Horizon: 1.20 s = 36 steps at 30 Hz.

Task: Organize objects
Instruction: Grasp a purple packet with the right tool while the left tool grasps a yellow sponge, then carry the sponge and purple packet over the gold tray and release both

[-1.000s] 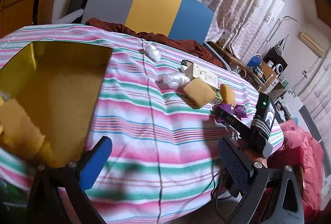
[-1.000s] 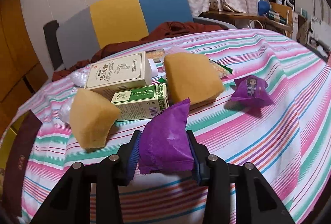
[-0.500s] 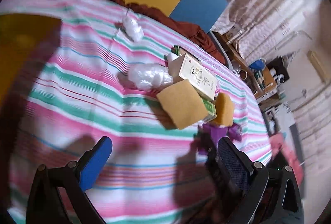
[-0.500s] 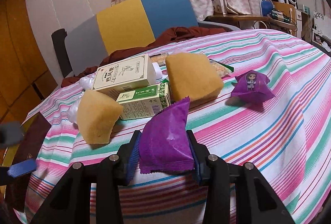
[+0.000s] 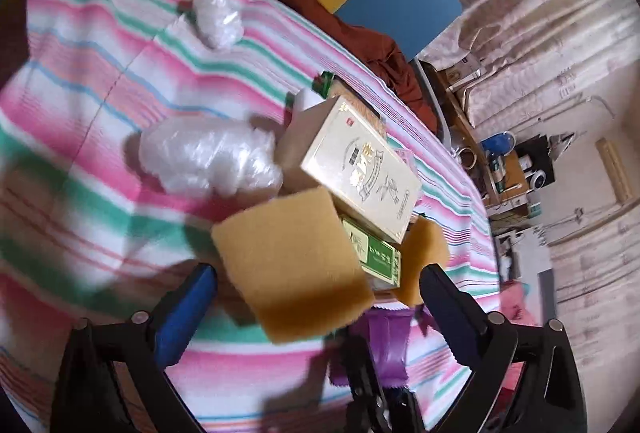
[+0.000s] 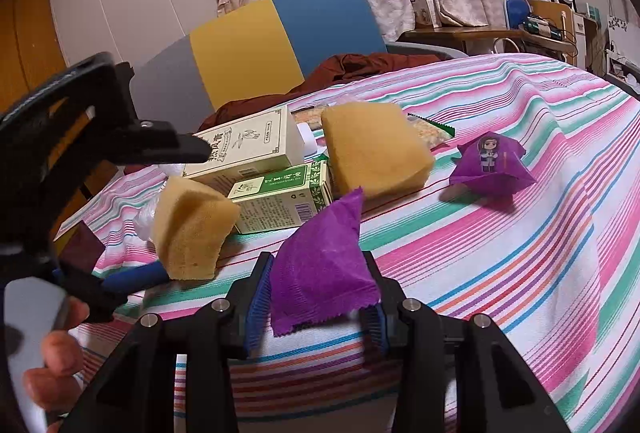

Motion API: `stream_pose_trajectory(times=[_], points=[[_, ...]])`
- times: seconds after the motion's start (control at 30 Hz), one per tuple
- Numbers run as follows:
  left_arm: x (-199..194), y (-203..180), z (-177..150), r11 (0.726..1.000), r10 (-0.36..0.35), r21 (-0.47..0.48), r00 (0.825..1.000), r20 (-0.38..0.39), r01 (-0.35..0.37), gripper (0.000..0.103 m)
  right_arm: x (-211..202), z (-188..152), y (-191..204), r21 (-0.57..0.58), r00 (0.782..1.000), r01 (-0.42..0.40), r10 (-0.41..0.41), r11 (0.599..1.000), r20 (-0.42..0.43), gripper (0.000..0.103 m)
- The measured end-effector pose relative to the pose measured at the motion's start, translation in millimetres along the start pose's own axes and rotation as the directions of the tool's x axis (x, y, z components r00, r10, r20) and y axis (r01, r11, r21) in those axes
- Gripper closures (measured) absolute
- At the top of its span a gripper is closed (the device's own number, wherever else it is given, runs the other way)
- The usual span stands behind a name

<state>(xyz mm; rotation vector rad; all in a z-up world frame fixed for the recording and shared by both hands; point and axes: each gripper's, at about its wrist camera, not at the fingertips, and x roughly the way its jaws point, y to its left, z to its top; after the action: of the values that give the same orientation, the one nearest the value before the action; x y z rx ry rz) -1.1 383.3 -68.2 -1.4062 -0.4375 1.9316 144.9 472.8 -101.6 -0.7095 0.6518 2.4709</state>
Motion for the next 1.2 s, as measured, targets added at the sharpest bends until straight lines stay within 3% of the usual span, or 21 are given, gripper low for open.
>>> stream_pose_trajectory(times=[0.13, 0.33, 1.0, 1.2], points=[[5.6, -2.2, -1.3, 0.994, 0.066, 0.084, 0.998, 0.021, -0.067, 0.03, 0.4, -0.1, -0.2, 0.0, 1.0, 0.0, 0.0, 1.0, 0.001, 0.061], [1.9, 7.5, -5.3, 0.993, 0.05, 0.102, 0.998, 0.036, -0.054, 0.039, 0.9, 0.4, 0.4, 0.0, 1.0, 0.001, -0.001, 1.0, 0.001, 0.061], [-57.0, 41.4, -38.4, 0.975, 0.061, 0.206, 0.994, 0.096, -0.08, 0.041, 1.5, -0.2, 6.8, -0.024, 0.999, 0.034, -0.034, 0.999, 0.0, 0.061], [-83.1, 53.0, -50.0, 0.977, 0.024, 0.207, 0.995, 0.1, -0.044, 0.041, 1.7, -0.8, 9.7, -0.042, 0.998, 0.055, -0.055, 0.998, -0.002, 0.062]])
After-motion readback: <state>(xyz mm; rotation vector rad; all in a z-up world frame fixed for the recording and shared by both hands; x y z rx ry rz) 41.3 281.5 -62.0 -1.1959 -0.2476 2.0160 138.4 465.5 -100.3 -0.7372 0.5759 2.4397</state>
